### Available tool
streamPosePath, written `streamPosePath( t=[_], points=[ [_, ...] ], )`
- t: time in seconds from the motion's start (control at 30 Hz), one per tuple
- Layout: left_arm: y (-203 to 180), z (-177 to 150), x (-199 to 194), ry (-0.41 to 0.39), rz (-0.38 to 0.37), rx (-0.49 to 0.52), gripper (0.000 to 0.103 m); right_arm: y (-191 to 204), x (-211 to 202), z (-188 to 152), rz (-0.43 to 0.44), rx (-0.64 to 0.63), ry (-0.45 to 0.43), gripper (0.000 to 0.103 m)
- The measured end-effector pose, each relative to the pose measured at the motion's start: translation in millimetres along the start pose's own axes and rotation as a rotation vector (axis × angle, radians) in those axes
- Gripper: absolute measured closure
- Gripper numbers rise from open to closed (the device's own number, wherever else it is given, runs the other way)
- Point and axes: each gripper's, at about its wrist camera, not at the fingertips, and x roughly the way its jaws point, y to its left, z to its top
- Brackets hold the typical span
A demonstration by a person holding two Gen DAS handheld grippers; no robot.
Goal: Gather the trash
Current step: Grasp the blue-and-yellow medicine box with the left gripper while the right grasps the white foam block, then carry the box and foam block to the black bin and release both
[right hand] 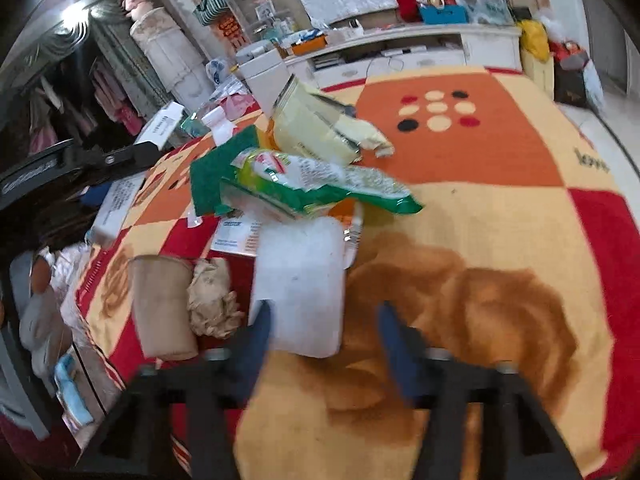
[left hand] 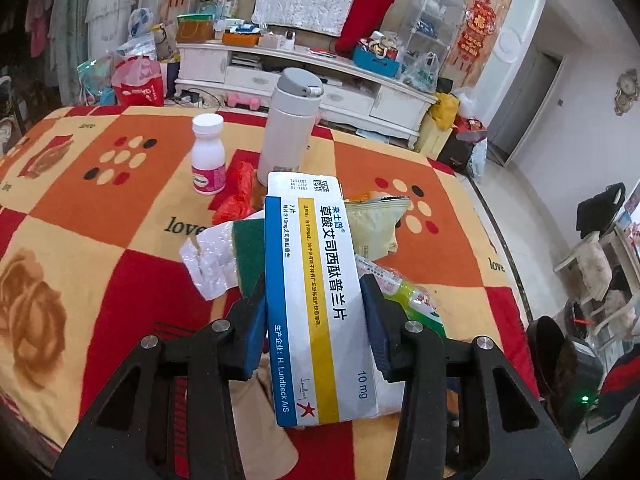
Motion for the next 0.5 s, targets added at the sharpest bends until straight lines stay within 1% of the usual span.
streamPosePath(
  t=[0.17, 0.27, 0.3, 0.33, 0.37, 0.4, 0.5],
  points=[
    [6, -4, -16, -0.024, 0.021, 0.003, 0.061, 25, 27, 3, -0.049, -0.060, 0.028, 0.041],
    [8, -8, -20, -0.026, 0.023, 0.006, 0.061, 26, 43, 6, -0.079, -0.074, 0.042, 0.041],
    [8, -9, -20, -0.025, 0.023, 0.008, 0.061, 22, 43, 6, -0.065, -0.066, 0.044, 0.043],
    [7, -11, -20, -0.022, 0.020, 0.012, 0.061, 17, 40, 6, -0.034, -0.053, 0.044, 0.046],
    [6, -13, -20, -0.020, 0.016, 0.016, 0.061, 12, 35, 5, -0.015, -0.049, 0.043, 0.047],
    [5, -15, -21, -0.019, 0.012, 0.018, 0.061, 10, 33, 6, -0.015, -0.054, 0.045, 0.048],
    [0, -18, -18, -0.013, -0.005, 0.019, 0.061, -2, 6, 0, -0.002, -0.065, 0.031, 0.048]
  ],
)
